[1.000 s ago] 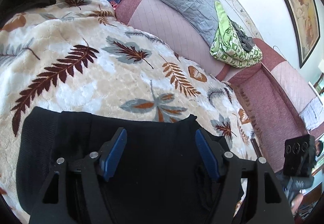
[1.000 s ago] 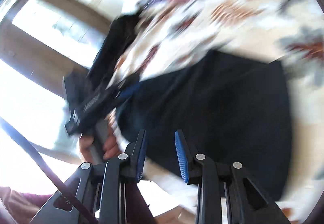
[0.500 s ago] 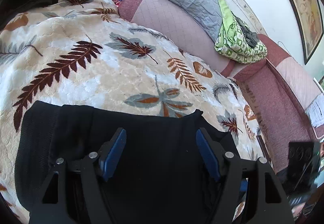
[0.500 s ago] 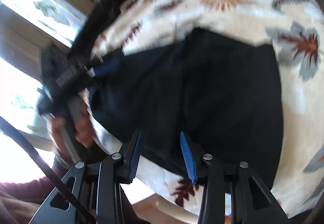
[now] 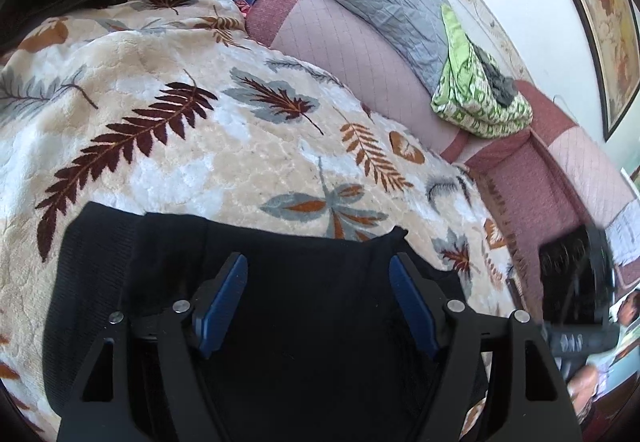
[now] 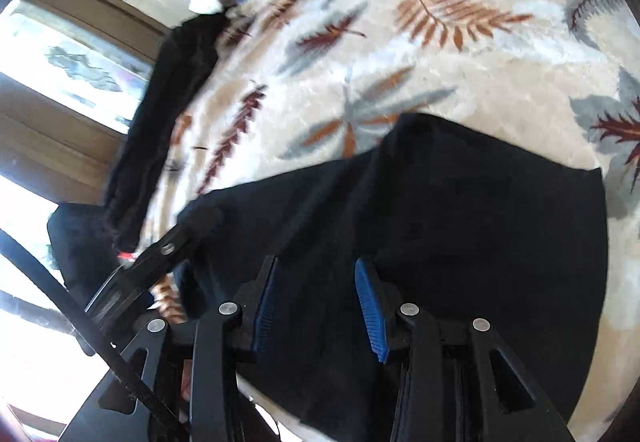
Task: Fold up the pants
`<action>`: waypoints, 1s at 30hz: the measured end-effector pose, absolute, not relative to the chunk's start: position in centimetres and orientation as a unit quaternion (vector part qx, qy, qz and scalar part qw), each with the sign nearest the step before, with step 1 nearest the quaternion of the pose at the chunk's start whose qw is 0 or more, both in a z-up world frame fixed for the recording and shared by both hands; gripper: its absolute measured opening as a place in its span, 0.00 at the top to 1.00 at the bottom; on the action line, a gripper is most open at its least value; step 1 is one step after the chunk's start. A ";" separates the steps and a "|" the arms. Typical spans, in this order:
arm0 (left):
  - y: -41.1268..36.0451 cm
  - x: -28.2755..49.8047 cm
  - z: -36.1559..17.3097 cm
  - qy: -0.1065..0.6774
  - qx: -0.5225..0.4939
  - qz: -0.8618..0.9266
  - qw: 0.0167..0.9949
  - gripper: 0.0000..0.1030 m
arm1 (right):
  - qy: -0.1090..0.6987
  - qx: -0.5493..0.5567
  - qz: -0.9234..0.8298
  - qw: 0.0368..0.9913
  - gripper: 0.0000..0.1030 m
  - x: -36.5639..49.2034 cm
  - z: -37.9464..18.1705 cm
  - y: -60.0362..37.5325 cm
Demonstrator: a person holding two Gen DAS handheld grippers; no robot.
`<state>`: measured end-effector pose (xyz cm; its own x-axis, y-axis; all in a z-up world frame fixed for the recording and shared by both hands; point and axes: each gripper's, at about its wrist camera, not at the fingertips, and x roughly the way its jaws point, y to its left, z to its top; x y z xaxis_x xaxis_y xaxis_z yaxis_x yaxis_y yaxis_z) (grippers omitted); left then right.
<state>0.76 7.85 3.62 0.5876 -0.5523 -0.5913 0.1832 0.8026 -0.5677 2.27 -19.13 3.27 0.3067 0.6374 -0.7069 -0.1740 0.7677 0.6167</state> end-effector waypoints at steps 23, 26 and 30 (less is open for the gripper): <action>7.7 -0.3 3.7 0.386 -0.217 -0.193 0.876 0.26 | 0.473 0.112 0.175 0.856 0.35 -9.3 5.0 -25.2; 8.0 -0.7 4.3 0.375 -0.213 -0.186 0.883 0.26 | 0.462 0.167 0.141 0.860 0.35 -9.5 4.9 -28.5; 10.5 -1.7 5.4 0.352 -0.215 -0.146 0.899 0.26 | 0.468 0.182 0.160 0.850 0.35 -9.3 4.0 -27.2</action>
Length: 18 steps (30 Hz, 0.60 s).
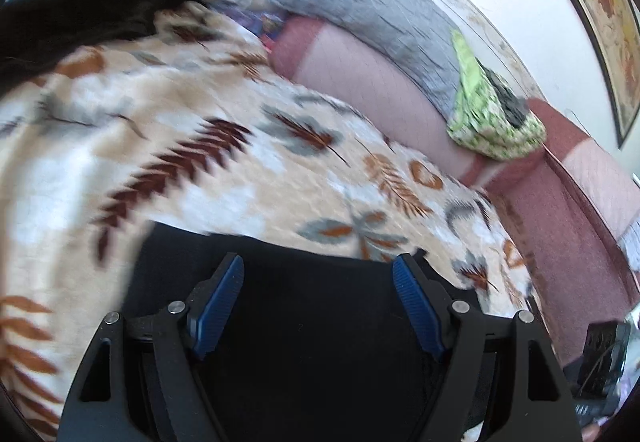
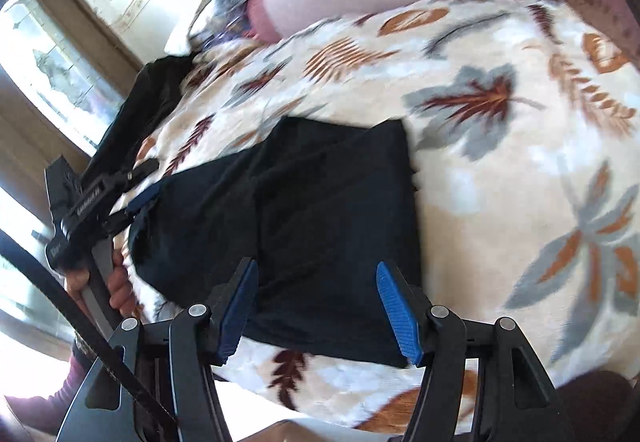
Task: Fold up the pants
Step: 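Grasp the folded pants edge with the left gripper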
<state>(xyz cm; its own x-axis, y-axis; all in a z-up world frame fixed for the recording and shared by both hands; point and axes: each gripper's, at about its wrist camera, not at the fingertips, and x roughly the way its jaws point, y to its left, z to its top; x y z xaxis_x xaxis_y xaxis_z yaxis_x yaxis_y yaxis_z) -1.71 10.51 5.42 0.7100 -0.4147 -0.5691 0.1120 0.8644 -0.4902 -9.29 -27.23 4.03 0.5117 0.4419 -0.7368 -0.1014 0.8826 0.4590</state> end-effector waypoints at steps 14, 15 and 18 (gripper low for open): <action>18.6 -6.8 1.7 0.385 -0.275 -0.078 0.878 0.23 | 0.490 0.124 0.229 0.832 0.23 -6.2 2.1 -18.0; 17.7 -6.5 1.4 0.393 -0.257 -0.074 0.880 0.23 | 0.488 0.125 0.228 0.833 0.23 -6.2 2.2 -18.0; 15.5 -6.1 1.6 0.397 -0.195 -0.052 0.895 0.20 | 0.485 0.139 0.228 0.833 0.23 -6.3 2.4 -18.4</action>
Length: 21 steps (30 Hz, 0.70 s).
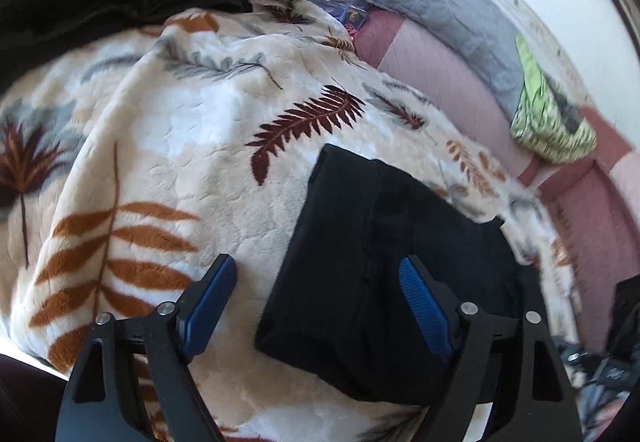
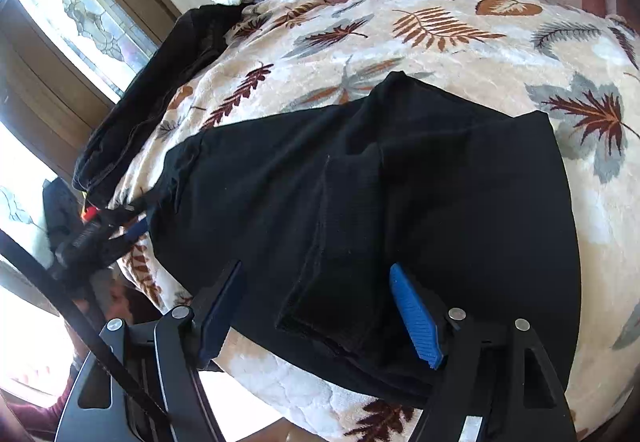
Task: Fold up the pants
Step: 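Grasp the folded pants edge with the left gripper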
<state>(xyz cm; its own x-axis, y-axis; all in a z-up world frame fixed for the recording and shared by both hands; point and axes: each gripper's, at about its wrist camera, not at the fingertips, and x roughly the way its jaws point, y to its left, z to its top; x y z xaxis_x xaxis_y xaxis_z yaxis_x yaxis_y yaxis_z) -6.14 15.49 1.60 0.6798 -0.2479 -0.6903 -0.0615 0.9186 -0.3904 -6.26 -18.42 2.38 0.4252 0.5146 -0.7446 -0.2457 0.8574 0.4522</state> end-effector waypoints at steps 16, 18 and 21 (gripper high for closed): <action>4.1 -11.6 4.6 0.277 0.069 -0.049 0.957 0.65 | 0.505 0.042 0.331 0.796 0.22 0.3 10.0 -10.2; 2.1 -12.2 4.3 0.262 0.112 -0.062 0.956 0.65 | 0.521 0.025 0.342 0.781 0.19 1.9 10.9 -8.0; 0.6 -12.5 4.2 0.250 0.142 -0.072 0.955 0.65 | 0.563 -0.019 0.357 0.745 0.18 3.9 11.0 -4.1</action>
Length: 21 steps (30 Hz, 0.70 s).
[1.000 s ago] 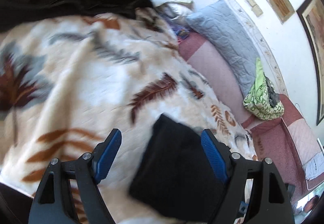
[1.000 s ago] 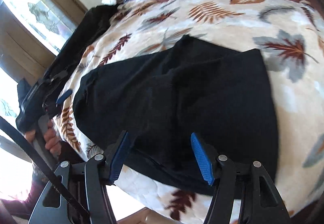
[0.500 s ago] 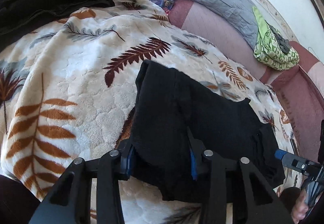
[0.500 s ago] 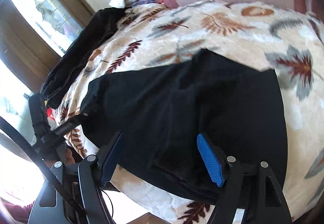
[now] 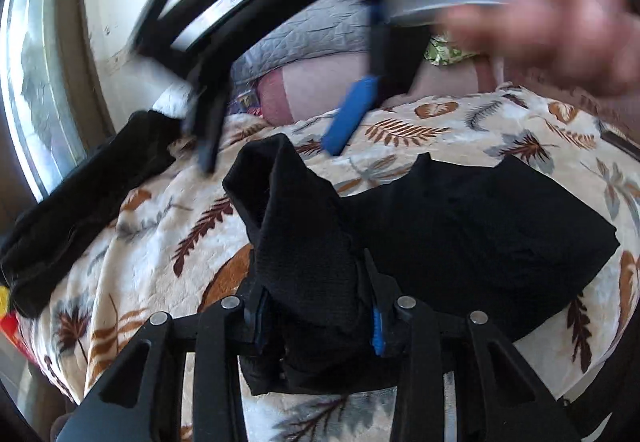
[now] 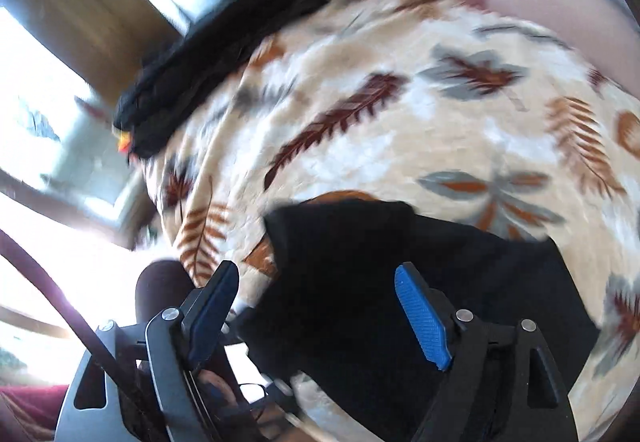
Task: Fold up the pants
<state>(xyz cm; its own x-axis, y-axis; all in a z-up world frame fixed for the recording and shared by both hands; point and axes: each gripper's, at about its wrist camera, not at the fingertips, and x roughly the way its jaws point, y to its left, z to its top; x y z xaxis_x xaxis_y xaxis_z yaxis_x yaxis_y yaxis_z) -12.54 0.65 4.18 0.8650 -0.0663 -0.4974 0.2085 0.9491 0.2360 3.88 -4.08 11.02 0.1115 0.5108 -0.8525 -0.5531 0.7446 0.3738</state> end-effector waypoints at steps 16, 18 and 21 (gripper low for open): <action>-0.9 -13.9 4.1 0.214 0.194 -0.089 0.953 0.60 | 0.617 -0.189 0.281 0.711 0.80 4.2 6.4 1.7; -0.4 -15.3 4.9 0.190 0.175 -0.111 0.960 0.55 | 0.613 -0.164 0.275 0.722 0.82 4.8 6.8 -0.1; 0.4 -16.4 5.9 0.161 0.143 -0.117 0.969 0.35 | 0.613 -0.125 0.259 0.736 0.83 6.1 7.1 -2.6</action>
<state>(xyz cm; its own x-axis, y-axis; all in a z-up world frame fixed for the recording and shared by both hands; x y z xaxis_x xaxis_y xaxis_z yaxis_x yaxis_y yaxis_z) -16.35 0.39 5.87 0.9206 -0.1804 -0.3463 0.2726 0.9319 0.2393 6.05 -2.56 7.13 0.1139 0.2276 -0.9671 -0.5334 0.8352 0.1338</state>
